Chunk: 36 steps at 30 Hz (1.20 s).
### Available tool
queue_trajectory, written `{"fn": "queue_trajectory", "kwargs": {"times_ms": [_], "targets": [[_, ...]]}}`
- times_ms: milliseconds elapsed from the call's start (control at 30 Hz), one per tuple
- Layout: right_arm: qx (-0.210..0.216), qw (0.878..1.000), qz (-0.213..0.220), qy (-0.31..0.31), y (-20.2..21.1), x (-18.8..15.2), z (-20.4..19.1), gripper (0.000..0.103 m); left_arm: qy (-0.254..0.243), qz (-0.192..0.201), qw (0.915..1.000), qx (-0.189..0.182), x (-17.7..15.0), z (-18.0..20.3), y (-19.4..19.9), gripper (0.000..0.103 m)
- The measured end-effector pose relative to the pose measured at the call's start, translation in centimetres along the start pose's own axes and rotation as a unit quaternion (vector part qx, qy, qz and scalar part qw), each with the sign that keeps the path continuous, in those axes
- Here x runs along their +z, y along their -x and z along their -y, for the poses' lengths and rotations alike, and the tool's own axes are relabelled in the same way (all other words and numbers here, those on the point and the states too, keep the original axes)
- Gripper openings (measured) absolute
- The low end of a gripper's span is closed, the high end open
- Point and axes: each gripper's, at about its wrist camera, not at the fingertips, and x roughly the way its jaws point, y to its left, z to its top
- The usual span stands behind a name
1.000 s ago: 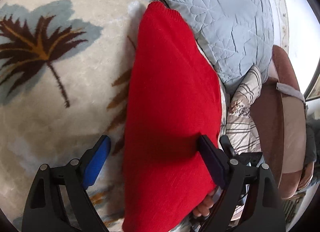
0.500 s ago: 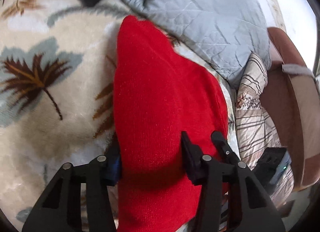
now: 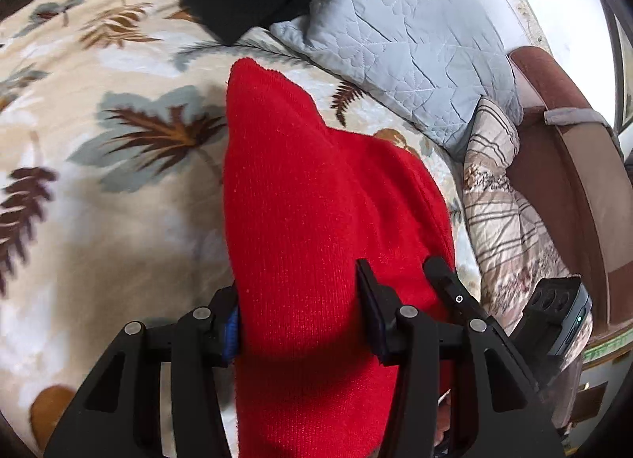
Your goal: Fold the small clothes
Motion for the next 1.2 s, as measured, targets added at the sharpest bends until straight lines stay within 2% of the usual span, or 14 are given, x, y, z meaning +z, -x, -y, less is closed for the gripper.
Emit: {"fn": "queue_trajectory", "kwargs": {"times_ms": [133,233,333,433,500,567,633,733,767,833,867,1033,1100,1200], "targets": [[0.015,0.999,-0.019,-0.03,0.7,-2.8,-1.5,0.03,-0.012,-0.002,0.9998,0.013,-1.7,-1.8,1.8,0.048],[0.01,0.996,-0.052,-0.065,-0.1,-5.3,-1.4,0.031,-0.003,-0.028,0.9994,0.021,-2.9,-4.1,0.9,0.05],[-0.019,0.994,-0.075,-0.074,-1.3,-7.0,-0.7,0.043,0.025,-0.031,0.9992,0.008,-3.7,-6.6,-0.2,0.063],[-0.022,0.994,-0.058,-0.084,-0.3,-6.7,-0.6,0.049,0.02,-0.024,0.9994,-0.018,-3.5,-7.1,1.2,0.063],[-0.044,0.996,-0.01,-0.077,1.2,-5.9,-0.7,0.049,-0.002,0.025,0.9994,-0.023,-2.8,-6.6,3.1,0.063],[-0.042,0.997,0.021,-0.061,1.7,-5.0,-1.0,0.049,-0.032,0.055,0.998,-0.003,-1.7,-5.6,3.7,0.066],[-0.015,0.999,0.015,-0.045,0.8,-3.8,-1.4,0.049,-0.064,0.068,0.995,0.036,-0.5,-4.4,2.9,0.066],[-0.017,1.0,-0.018,-0.018,-1.9,-2.8,-1.7,0.039,-0.08,0.053,0.9933,0.064,0.1,-4.3,0.2,0.066],[-0.02,0.999,-0.036,-0.017,-2.9,-2.7,-1.6,0.016,-0.077,0.034,0.9934,0.078,0.1,-4.7,-1.3,0.067],[-0.021,0.999,-0.045,-0.012,-3.5,-3.1,-1.8,0.014,-0.055,0.017,0.9958,0.071,0.1,-5.7,-2.6,0.074],[-0.034,0.999,-0.038,0.001,-3.4,-3.0,-2.1,0.008,-0.033,0.013,0.9974,0.062,0.3,-6.4,-2.7,0.08],[-0.074,0.996,-0.052,0.01,-4.1,-4.0,-1.0,0.014,-0.012,0.0,0.9991,0.041,0.6,-7.1,-2.9,0.083],[-0.077,0.996,-0.036,0.015,-3.2,-3.7,-1.5,0.024,-0.018,0.015,0.998,0.058,0.3,-6.7,-2.0,0.083],[-0.069,0.996,-0.014,0.061,-1.6,-3.8,-3.2,0.024,-0.051,0.052,0.9923,0.1,-0.1,-5.8,-0.3,0.083]]}}
